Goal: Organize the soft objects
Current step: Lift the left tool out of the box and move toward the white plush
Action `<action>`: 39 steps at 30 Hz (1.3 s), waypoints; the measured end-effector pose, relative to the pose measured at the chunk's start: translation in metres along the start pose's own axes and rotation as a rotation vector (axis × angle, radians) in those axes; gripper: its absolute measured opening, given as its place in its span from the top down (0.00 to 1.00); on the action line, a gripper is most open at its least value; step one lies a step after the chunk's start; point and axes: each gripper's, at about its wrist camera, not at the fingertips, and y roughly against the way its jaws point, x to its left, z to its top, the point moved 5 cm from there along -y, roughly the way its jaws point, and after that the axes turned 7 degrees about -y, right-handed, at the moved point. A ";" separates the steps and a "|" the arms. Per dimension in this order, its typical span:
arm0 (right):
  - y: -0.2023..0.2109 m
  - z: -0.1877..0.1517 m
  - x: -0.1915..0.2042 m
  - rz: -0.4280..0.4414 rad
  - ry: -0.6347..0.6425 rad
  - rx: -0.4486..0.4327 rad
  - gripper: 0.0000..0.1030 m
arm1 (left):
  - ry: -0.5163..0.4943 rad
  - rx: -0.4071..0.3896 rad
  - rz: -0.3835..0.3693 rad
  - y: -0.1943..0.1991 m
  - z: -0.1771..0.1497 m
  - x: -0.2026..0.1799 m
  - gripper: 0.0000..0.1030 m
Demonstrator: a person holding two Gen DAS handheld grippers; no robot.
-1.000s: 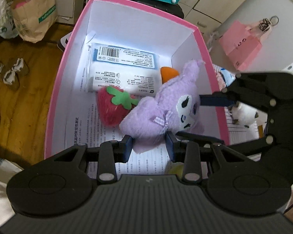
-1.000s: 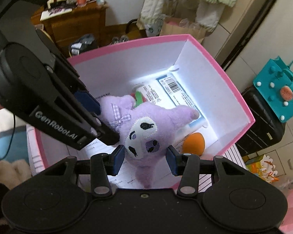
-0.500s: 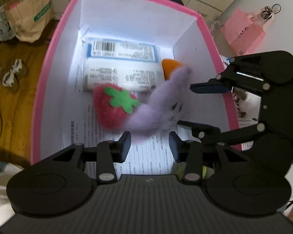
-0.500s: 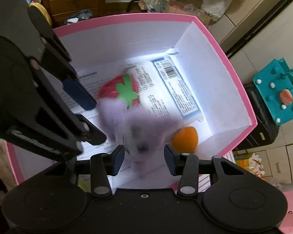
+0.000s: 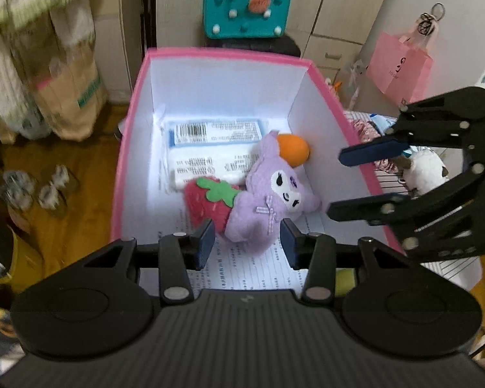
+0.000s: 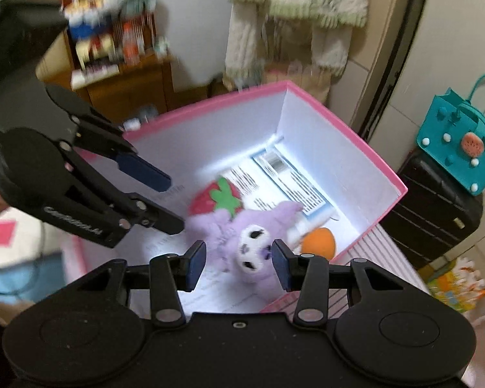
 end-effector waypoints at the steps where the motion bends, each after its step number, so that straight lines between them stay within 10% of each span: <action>1: 0.006 -0.002 0.002 0.011 -0.015 -0.020 0.53 | -0.014 -0.013 0.010 0.006 0.000 -0.002 0.58; 16: 0.081 -0.018 0.037 0.028 0.005 -0.198 0.51 | -0.164 -0.129 0.110 0.097 -0.012 -0.048 0.56; 39: 0.174 -0.104 0.056 -0.100 0.017 -0.285 0.39 | -0.293 -0.143 0.024 0.137 -0.044 -0.136 0.41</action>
